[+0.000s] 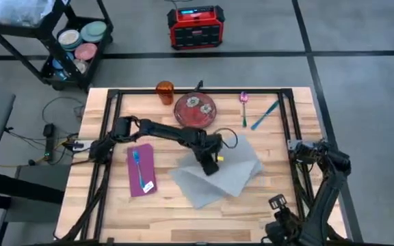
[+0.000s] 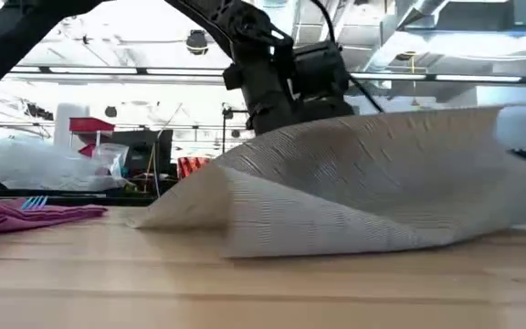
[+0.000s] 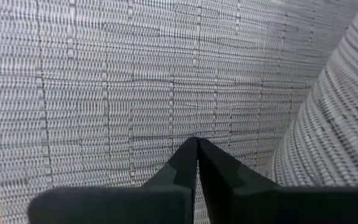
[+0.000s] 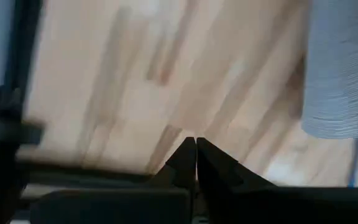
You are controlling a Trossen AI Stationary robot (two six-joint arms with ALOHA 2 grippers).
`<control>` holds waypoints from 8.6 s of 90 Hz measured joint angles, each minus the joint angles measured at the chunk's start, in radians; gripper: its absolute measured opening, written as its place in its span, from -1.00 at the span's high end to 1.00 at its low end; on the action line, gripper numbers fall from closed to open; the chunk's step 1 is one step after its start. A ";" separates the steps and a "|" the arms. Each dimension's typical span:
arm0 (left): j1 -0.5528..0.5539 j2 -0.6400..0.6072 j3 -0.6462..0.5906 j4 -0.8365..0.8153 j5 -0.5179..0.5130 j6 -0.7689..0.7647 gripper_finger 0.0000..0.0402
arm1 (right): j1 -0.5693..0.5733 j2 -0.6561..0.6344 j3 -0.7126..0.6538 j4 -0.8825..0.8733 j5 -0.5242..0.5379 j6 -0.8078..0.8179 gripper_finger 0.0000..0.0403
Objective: Set table place
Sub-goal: Prepare the gray placemat, then put the red plate on the left of the gray placemat
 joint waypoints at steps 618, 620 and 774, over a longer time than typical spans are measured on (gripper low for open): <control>-0.327 -0.269 -0.443 0.162 -0.006 -0.405 1.00 | -0.686 -0.446 -1.054 0.872 -0.280 0.457 1.00; -0.326 -0.270 -0.443 0.160 -0.006 -0.404 1.00 | -0.689 -0.446 -1.054 0.873 -0.280 0.449 1.00; -0.147 -0.736 -0.363 -0.119 -0.558 -0.320 1.00 | -1.088 -0.776 -0.910 1.092 0.030 -0.070 1.00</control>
